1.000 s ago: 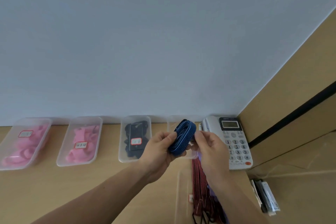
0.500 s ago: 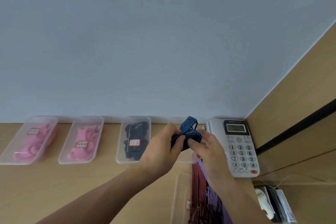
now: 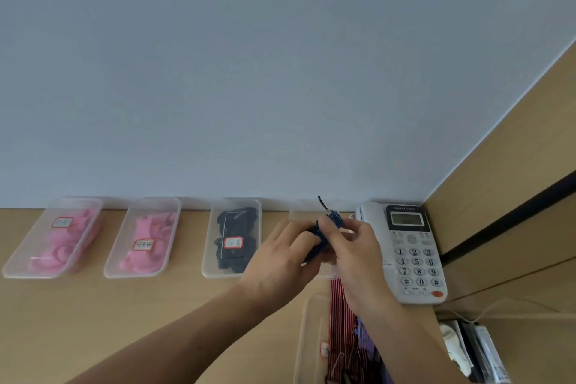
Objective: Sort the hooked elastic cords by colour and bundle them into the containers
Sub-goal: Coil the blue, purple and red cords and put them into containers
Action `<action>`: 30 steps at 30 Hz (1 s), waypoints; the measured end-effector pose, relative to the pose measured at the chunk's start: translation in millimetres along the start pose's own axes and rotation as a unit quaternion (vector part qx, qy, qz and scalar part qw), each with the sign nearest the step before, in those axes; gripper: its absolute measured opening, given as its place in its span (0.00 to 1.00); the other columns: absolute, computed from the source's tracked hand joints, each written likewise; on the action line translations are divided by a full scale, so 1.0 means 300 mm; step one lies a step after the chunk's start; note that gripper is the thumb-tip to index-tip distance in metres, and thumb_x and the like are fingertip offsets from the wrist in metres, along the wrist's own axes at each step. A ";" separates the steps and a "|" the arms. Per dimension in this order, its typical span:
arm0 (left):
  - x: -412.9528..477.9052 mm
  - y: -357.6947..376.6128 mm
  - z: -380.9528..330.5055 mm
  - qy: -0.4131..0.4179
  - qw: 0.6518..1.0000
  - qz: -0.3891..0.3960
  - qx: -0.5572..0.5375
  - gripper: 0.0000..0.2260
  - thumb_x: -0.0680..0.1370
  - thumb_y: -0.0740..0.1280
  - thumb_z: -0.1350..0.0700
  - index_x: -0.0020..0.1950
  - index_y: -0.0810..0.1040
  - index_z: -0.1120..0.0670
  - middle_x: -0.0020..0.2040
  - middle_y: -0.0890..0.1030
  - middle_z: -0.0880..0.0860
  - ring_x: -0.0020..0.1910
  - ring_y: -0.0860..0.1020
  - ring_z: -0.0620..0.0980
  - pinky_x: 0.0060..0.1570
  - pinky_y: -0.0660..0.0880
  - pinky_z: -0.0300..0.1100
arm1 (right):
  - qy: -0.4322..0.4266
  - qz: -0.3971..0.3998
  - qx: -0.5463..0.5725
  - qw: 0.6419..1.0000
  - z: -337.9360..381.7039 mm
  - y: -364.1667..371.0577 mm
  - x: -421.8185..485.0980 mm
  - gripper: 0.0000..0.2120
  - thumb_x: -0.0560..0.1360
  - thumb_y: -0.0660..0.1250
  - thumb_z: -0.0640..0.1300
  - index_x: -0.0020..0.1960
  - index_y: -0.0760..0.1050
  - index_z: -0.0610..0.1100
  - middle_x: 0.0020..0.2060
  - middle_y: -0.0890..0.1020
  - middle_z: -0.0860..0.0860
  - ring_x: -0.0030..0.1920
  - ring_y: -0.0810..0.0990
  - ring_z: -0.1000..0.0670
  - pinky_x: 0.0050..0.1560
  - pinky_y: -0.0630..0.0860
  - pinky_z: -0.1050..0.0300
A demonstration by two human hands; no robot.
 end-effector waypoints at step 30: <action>0.122 0.047 0.180 -0.508 0.747 0.177 -0.391 0.15 0.71 0.66 0.46 0.42 0.75 0.59 0.30 0.71 0.54 0.25 0.65 0.49 0.27 0.59 0.41 | -0.301 0.169 -0.500 0.794 0.025 -0.054 0.124 0.17 0.70 0.72 0.56 0.56 0.79 0.51 0.43 0.81 0.57 0.43 0.79 0.55 0.48 0.75 0.57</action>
Point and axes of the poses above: each hand's wrist, its own x-axis towards the middle knuckle, its own y-axis out of the palm, z = x × y, the point moved 2 cm from there along x, towards the middle knuckle
